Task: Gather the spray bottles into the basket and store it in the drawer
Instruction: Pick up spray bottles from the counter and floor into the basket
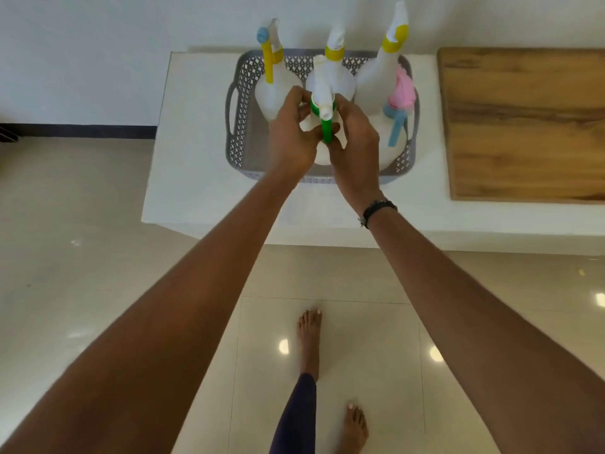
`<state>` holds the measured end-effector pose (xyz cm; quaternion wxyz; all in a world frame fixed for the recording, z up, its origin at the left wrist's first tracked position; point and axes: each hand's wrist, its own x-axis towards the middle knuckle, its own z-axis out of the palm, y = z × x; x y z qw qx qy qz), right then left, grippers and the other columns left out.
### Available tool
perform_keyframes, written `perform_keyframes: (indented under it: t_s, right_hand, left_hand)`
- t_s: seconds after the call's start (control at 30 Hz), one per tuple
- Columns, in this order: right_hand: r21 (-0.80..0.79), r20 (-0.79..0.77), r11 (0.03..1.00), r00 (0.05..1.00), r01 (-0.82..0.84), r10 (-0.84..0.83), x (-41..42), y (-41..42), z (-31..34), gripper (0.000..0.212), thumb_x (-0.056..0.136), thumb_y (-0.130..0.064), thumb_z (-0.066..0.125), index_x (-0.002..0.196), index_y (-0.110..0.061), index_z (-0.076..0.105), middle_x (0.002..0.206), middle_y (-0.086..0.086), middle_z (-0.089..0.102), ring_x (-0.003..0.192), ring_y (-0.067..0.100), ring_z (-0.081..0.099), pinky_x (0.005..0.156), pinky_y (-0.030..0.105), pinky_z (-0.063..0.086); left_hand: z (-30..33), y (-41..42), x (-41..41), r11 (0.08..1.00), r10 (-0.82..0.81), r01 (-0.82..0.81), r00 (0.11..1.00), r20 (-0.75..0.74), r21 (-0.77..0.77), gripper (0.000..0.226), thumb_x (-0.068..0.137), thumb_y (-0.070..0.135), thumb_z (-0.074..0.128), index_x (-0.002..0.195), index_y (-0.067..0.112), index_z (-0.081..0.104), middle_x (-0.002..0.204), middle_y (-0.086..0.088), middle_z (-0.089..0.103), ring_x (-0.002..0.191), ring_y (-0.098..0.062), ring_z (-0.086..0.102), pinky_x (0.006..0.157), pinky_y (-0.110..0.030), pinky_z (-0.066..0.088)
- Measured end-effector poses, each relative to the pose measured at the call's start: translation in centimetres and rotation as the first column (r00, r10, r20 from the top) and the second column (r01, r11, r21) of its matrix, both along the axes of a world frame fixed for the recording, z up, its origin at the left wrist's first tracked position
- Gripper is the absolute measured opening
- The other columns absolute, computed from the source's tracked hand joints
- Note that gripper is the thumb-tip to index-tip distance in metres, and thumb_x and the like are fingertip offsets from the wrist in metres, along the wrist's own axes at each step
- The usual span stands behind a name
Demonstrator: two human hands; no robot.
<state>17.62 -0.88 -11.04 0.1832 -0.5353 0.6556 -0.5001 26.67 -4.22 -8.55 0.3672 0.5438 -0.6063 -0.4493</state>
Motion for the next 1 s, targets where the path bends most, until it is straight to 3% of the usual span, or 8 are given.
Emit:
perform_keyframes:
  t_s: [0.07,0.2,0.27,0.37,0.47,0.8,0.9,1.0]
  right_hand:
    - [0.030,-0.008,0.999,1.000,0.027,-0.027,0.1,-1.2,-1.1,0.040,0.080,0.013,0.054,0.119,0.001,0.057,0.114,0.015,0.064,0.105,0.018,0.058,0.085,-0.001,0.036]
    - [0.135,0.009,0.987,0.996,0.087,-0.089,0.2,-2.5,-2.9,0.043,0.081,0.013,0.053,0.122,0.000,0.055,0.114,0.014,0.063,0.100,0.010,0.053,0.079,-0.005,0.033]
    - [0.186,0.020,0.977,0.993,0.108,-0.114,0.1,-2.9,-3.5,0.042,0.083,0.009,0.055,0.123,-0.003,0.054,0.114,0.010,0.063,0.098,0.010,0.054,0.077,-0.005,0.035]
    - [0.223,0.043,0.964,0.987,0.143,-0.157,0.0,-3.6,-4.0,0.041,0.083,0.005,0.057,0.123,-0.006,0.053,0.110,0.006,0.064,0.094,0.009,0.056,0.075,-0.002,0.038]
    - [0.226,0.032,0.963,0.986,0.150,-0.161,0.0,-3.8,-4.2,0.039,0.084,0.003,0.057,0.122,-0.005,0.053,0.108,0.006,0.064,0.095,0.010,0.057,0.077,0.001,0.039]
    - [0.251,-0.035,0.959,0.991,0.130,-0.125,0.0,-3.4,-4.3,0.034,0.087,0.001,0.056,0.120,-0.002,0.053,0.100,0.002,0.059,0.087,0.008,0.051,0.072,-0.001,0.037]
    - [0.269,-0.061,0.956,0.993,0.116,-0.103,-0.3,-3.2,-4.5,0.034,0.086,0.001,0.057,0.119,-0.001,0.053,0.101,0.009,0.061,0.087,0.011,0.051,0.071,0.000,0.036]
    - [0.278,-0.039,0.956,0.996,0.093,-0.086,-0.5,-1.5,-4.3,0.044,0.084,0.000,0.058,0.127,-0.005,0.049,0.119,0.010,0.060,0.110,0.016,0.055,0.092,0.012,0.044]
  left_hand:
    - [-1.4,-1.5,-0.2,0.999,0.002,-0.003,1.000,0.021,0.035,0.031,0.077,0.013,0.075,0.097,0.012,0.052,0.080,0.008,0.064,0.065,0.006,0.055,0.067,-0.024,0.049]
    - [-3.5,-3.6,-0.8,0.995,-0.050,0.042,0.994,0.094,0.087,0.029,0.077,0.008,0.073,0.091,0.018,0.049,0.077,0.018,0.060,0.065,0.014,0.055,0.061,-0.015,0.045]
    - [-3.9,-4.1,-1.1,0.993,-0.078,0.064,0.988,0.136,0.103,0.023,0.077,0.005,0.069,0.091,0.013,0.052,0.081,0.014,0.063,0.076,0.006,0.061,0.066,-0.019,0.050]
    - [-3.9,-4.2,-1.7,0.996,-0.081,0.071,0.979,0.184,0.062,0.029,0.076,0.005,0.062,0.105,0.005,0.056,0.098,0.000,0.070,0.097,-0.019,0.066,0.077,-0.040,0.056]
    - [-3.9,-4.2,-1.9,0.997,-0.082,0.077,0.971,0.226,0.031,0.035,0.075,0.003,0.057,0.110,0.007,0.055,0.103,-0.003,0.071,0.096,-0.028,0.066,0.073,-0.046,0.056]
    - [-4.1,-3.6,-2.1,0.995,-0.066,0.044,0.963,0.261,0.089,0.033,0.083,0.004,0.058,0.115,0.010,0.054,0.104,-0.002,0.070,0.093,-0.027,0.065,0.069,-0.030,0.048]
    - [-4.6,-3.2,-2.2,0.992,-0.069,0.040,0.964,0.255,0.120,0.043,0.084,0.010,0.062,0.127,0.009,0.052,0.115,-0.010,0.067,0.105,-0.026,0.061,0.080,-0.029,0.048]
    - [-5.0,-1.4,-1.3,0.997,-0.033,0.013,0.965,0.261,0.080,0.052,0.085,0.014,0.063,0.133,0.009,0.046,0.128,-0.010,0.059,0.119,-0.025,0.053,0.098,-0.034,0.045]
